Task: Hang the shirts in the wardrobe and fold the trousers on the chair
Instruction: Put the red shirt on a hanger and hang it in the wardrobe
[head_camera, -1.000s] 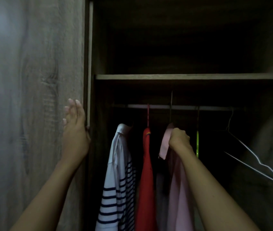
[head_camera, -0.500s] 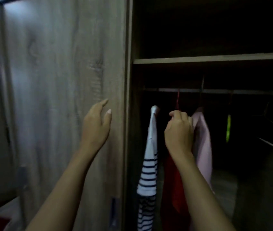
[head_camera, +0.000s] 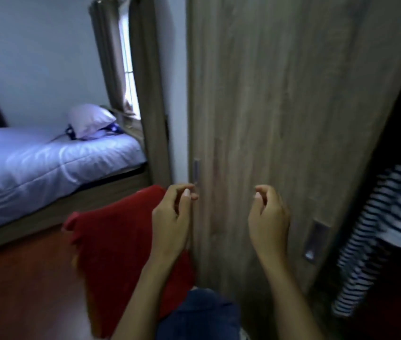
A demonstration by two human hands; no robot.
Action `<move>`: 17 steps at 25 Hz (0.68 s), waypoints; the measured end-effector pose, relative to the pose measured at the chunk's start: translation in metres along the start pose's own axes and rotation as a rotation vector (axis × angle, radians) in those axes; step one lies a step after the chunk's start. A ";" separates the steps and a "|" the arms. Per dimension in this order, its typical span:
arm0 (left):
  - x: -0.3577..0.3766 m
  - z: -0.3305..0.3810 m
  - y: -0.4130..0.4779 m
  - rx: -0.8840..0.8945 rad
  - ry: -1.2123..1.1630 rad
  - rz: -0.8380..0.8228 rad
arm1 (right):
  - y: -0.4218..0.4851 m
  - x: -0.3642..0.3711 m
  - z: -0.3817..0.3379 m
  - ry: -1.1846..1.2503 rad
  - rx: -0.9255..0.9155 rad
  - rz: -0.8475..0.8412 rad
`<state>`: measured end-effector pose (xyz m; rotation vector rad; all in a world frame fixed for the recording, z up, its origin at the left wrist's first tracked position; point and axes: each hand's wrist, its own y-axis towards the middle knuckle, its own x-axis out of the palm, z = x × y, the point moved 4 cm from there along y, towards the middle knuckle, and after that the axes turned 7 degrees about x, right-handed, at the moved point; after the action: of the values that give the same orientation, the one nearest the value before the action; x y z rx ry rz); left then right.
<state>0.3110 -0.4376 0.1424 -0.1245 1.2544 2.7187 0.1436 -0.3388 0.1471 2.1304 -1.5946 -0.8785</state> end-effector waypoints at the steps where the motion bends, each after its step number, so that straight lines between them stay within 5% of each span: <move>1: -0.019 -0.015 -0.010 -0.025 0.041 0.019 | -0.015 0.021 0.001 0.018 0.036 -0.075; 6: -0.092 -0.089 -0.044 -0.231 0.216 0.092 | -0.060 0.111 0.000 0.063 0.146 -0.399; 17: -0.188 -0.219 -0.006 -0.737 0.464 0.503 | -0.040 0.277 0.008 0.128 0.219 -0.739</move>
<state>0.5003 -0.6186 0.0220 -0.6184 0.2761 3.6089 0.2176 -0.5871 0.0414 2.9288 -0.8519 -0.7537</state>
